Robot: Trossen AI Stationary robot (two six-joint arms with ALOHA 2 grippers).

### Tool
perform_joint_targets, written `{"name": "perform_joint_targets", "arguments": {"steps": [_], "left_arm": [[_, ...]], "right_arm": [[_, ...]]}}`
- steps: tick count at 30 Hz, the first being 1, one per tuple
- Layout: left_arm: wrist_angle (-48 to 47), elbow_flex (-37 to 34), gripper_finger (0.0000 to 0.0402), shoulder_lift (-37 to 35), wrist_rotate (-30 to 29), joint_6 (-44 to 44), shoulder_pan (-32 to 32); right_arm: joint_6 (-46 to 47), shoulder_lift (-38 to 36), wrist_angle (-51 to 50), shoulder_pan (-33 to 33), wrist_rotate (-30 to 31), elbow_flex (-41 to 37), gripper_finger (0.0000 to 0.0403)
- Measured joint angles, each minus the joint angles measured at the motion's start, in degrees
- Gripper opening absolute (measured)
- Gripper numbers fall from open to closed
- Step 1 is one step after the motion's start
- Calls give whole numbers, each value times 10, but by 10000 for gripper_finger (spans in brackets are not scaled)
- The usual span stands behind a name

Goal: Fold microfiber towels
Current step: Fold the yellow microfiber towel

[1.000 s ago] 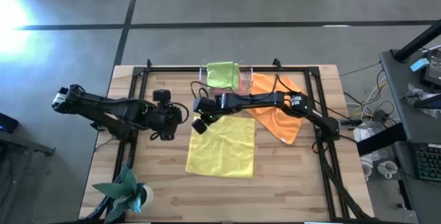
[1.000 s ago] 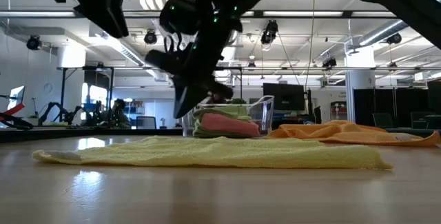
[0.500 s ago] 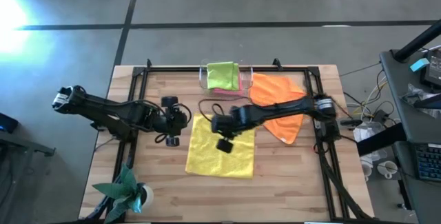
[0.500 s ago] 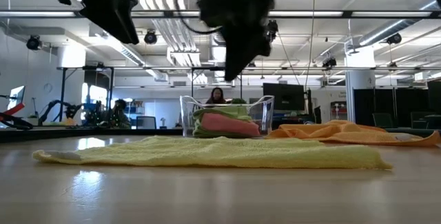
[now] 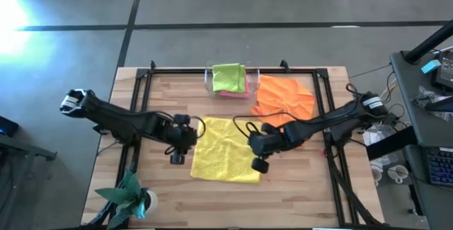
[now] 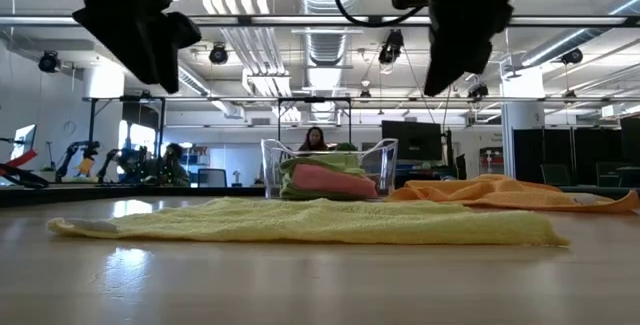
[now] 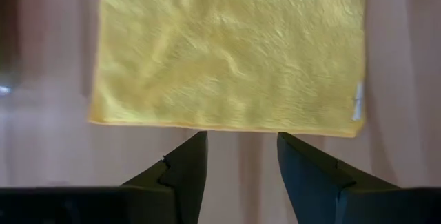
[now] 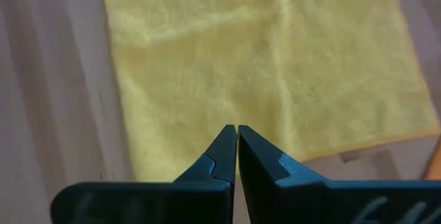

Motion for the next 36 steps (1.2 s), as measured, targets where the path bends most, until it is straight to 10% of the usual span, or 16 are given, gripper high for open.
{"name": "perform_joint_targets", "arguments": {"steps": [21,36], "left_arm": [[120,-3,160,222,-2,-99,-156],[179,-7,160,246,28,-108,-162]], "right_arm": [[8,5,43,71,-19,-56,154],[-11,12,64,87,-20,-68,154]]}}
